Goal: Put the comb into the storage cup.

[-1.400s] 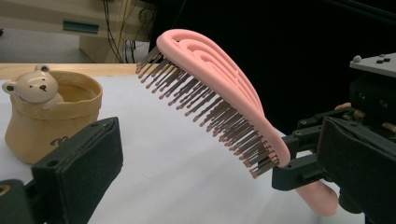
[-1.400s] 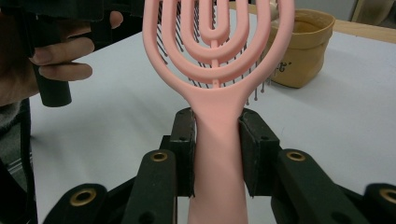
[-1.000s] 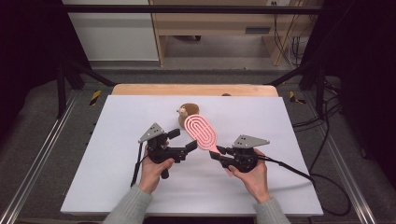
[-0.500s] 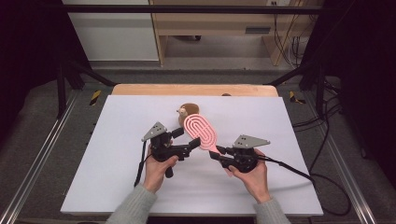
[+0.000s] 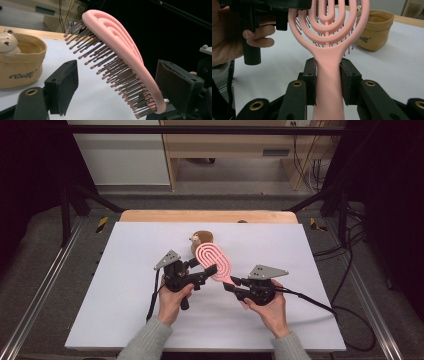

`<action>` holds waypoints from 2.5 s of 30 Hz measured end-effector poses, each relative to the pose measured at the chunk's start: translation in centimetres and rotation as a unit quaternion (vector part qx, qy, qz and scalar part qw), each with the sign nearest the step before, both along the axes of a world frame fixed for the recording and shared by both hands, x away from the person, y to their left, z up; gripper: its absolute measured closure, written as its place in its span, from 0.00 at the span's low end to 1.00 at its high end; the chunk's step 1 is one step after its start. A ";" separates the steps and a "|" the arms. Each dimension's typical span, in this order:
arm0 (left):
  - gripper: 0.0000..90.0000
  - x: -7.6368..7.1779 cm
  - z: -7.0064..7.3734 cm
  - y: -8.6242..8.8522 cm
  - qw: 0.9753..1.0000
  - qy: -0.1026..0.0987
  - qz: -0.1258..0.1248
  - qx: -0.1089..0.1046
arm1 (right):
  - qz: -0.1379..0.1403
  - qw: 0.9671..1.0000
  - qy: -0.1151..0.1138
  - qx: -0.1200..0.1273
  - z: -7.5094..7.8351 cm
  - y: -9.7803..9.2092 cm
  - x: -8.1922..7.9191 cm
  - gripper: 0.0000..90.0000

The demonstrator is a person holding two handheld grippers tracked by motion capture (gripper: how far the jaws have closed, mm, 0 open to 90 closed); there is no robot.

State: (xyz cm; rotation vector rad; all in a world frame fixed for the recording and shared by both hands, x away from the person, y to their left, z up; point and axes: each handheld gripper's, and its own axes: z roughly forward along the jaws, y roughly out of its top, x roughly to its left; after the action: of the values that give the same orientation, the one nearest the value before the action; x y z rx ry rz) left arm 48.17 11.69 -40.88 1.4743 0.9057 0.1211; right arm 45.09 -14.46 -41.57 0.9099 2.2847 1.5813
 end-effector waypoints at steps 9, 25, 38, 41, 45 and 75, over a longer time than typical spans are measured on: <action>0.33 0.0 -0.1 -0.1 1.000 0.007 0.001 -0.007 | 0.000 1.000 0.000 -0.002 -0.1 0.1 0.0 0.77; 0.49 -0.3 0.0 -0.4 1.000 0.017 0.006 -0.023 | -0.001 1.000 -0.007 -0.003 -0.3 0.2 0.1 0.77; 0.61 -0.6 0.2 -0.5 0.999 0.017 0.010 -0.038 | 0.002 1.000 -0.009 -0.005 -0.5 0.4 0.1 0.77; 0.64 -0.7 0.3 -0.6 0.999 0.016 0.004 -0.041 | 0.004 1.000 -0.012 -0.009 -0.6 0.4 0.1 0.77; 0.67 -0.8 0.3 -0.6 0.999 0.013 -0.001 -0.045 | 0.005 1.000 -0.010 -0.009 -0.7 0.4 0.1 0.78; 0.71 -1.4 1.2 -0.7 0.999 -0.013 -0.017 -0.036 | 0.007 1.000 -0.001 0.011 -0.5 0.4 -0.2 0.69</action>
State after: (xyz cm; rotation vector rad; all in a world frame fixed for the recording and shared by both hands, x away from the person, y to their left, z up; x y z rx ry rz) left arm 46.75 10.95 -39.65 1.4176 0.8549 0.0825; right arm 44.93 -14.09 -42.06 0.8978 2.2823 1.6149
